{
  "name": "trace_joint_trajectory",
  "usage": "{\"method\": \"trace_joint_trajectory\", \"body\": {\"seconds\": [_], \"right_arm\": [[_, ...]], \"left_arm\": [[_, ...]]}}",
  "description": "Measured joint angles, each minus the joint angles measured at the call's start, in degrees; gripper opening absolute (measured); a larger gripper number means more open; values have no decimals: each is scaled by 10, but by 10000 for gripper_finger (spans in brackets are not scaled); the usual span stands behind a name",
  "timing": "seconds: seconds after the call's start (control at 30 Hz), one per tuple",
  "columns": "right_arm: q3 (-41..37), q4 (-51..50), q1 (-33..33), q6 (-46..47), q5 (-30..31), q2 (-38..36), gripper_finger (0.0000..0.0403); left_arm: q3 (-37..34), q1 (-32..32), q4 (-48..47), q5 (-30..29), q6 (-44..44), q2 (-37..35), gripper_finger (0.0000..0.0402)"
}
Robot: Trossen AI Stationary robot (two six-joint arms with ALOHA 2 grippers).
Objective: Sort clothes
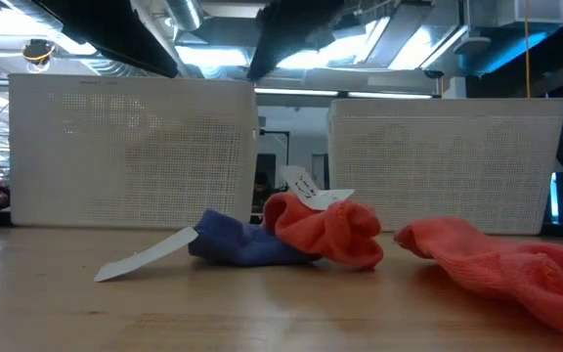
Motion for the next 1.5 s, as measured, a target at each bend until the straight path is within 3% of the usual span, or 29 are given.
{"method": "trace_joint_trajectory", "body": {"seconds": [0.33, 0.67, 0.83, 1.0, 1.13, 1.3, 1.5], "right_arm": [[-204, 228, 32, 27, -40, 0, 250], [-305, 431, 26, 73, -34, 0, 250], [-321, 394, 27, 92, -49, 0, 250], [-291, 179, 27, 106, -29, -3, 250], [-254, 81, 30, 119, -7, -6, 250], [-247, 165, 35, 109, 0, -6, 250], [-246, 259, 36, 99, -46, 11, 250]], "left_arm": [[0, 1, 1, 0, 0, 0, 180], [0, 2, 4, 0, -1, 0, 180], [0, 2, 4, 0, 0, 0, 180], [0, 2, 3, 0, 0, 0, 180], [0, 2, 3, 0, 0, 0, 180], [0, 2, 4, 0, 0, 0, 180], [0, 2, 4, 0, 0, 0, 180]]}}
